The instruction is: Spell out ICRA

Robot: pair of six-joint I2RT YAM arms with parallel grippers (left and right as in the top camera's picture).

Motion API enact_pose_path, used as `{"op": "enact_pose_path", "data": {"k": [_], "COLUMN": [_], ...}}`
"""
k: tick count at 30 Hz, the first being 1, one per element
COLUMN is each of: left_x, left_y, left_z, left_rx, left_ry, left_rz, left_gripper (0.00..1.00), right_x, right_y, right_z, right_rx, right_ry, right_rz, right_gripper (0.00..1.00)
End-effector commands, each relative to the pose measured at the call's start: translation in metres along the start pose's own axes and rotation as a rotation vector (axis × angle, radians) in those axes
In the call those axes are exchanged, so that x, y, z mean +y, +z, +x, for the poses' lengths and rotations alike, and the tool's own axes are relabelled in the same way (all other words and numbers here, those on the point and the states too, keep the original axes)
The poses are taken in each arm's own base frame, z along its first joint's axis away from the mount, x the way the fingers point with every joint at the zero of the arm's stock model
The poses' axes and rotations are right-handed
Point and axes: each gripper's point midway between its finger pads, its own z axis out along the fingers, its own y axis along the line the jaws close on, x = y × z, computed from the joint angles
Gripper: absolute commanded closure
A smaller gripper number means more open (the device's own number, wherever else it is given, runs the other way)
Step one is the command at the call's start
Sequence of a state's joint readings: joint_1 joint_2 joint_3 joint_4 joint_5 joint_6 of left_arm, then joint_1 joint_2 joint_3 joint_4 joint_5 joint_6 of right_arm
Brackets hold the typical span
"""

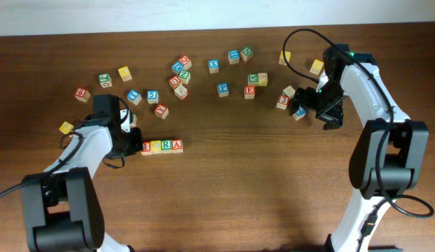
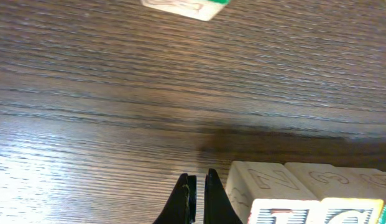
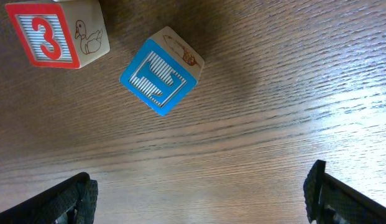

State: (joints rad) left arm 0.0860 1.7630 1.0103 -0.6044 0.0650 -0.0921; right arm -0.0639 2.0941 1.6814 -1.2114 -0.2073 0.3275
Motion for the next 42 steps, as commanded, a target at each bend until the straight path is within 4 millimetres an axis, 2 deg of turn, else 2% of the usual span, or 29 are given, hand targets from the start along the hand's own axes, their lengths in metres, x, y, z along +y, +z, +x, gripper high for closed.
{"op": "enact_pose_path", "data": {"k": [1, 9, 18, 35, 39, 42], "left_x": [-0.011, -0.025, -0.051, -0.090, -0.092, -0.085], "left_y": [0.006, 0.006, 0.007, 0.005, 0.005, 0.005], "left_z": [0.005, 0.005, 0.004, 0.013, 0.011, 0.009], "left_rx": [0.020, 0.016, -0.006, -0.004, -0.010, -0.017], "left_ry": [0.043, 0.103, 0.174, 0.288, 0.292, 0.291], "left_rz": [0.028, 0.037, 0.055, 0.082, 0.078, 0.041], "left_gripper": [1.00, 1.00, 1.00, 0.97, 0.97, 0.97], "right_x": [0.001, 0.001, 0.001, 0.001, 0.001, 0.001], "right_y": [-0.009, -0.009, -0.009, -0.009, -0.009, -0.009], "right_z": [-0.004, -0.004, -0.004, -0.004, -0.004, -0.004], "right_rx": [-0.030, -0.030, -0.030, -0.030, -0.030, -0.030], "right_ry": [-0.013, -0.013, -0.014, -0.014, -0.014, -0.013], "right_rz": [-0.001, -0.001, -0.001, -0.001, -0.001, -0.001], "right_gripper": [0.02, 0.02, 0.02, 0.02, 0.02, 0.02]}}
